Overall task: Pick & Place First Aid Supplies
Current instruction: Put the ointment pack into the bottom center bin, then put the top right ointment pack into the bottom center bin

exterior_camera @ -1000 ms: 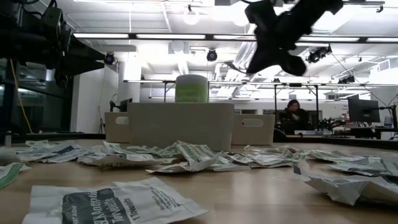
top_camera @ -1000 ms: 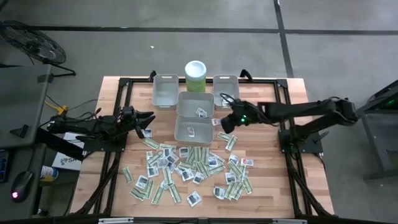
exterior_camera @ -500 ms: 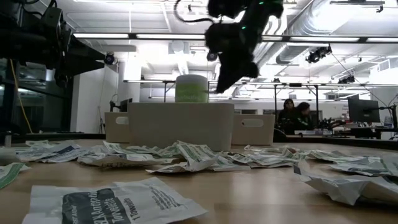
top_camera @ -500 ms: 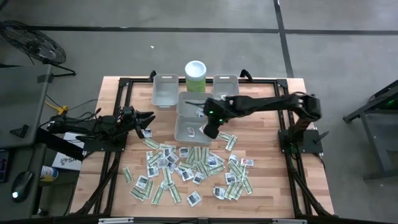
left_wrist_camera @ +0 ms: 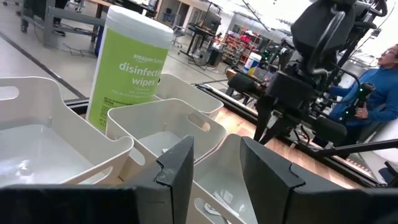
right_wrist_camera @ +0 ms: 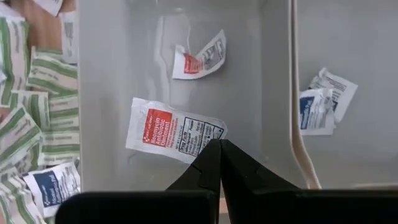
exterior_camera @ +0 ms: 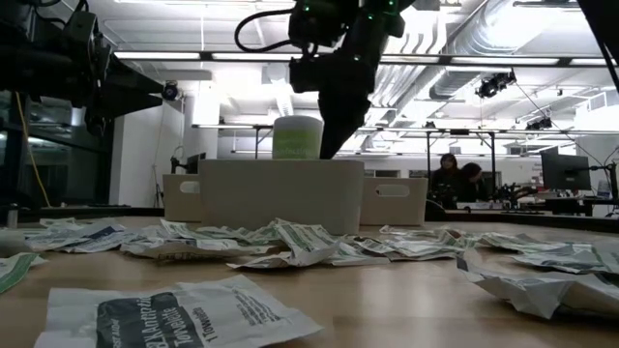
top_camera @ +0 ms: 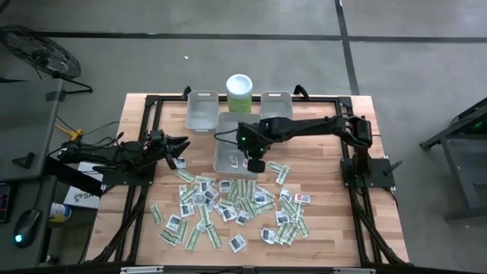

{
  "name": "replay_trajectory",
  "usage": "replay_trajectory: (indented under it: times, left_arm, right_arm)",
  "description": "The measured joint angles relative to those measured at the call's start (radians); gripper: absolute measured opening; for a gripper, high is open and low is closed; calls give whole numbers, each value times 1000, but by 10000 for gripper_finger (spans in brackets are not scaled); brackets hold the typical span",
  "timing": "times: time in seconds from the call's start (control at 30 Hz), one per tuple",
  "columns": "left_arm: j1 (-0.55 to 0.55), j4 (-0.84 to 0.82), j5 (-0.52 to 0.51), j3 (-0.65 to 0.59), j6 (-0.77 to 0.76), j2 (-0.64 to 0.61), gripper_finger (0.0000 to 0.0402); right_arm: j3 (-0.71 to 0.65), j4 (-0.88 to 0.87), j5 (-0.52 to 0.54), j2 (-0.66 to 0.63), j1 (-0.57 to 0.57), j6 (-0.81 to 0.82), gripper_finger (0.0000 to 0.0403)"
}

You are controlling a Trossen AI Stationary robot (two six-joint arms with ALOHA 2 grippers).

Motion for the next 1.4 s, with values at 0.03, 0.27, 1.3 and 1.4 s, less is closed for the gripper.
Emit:
replay_trajectory:
  times: [0.03,0.27,1.3,1.4]
  left_arm:
    - [0,0,0,0,0,0,131]
    - [0,0,0,0,0,0,131]
    - [0,0,0,0,0,0,131]
    - [0,0,0,0,0,0,131]
  right_arm:
    - [-3,0,-2,0,0,-22,0]
    - [-8,-3,0,0,1,-16,4]
    - [-435,-87,66,-369,168,1130,161]
    - [-518,-76,39,-414,228,1238,158]
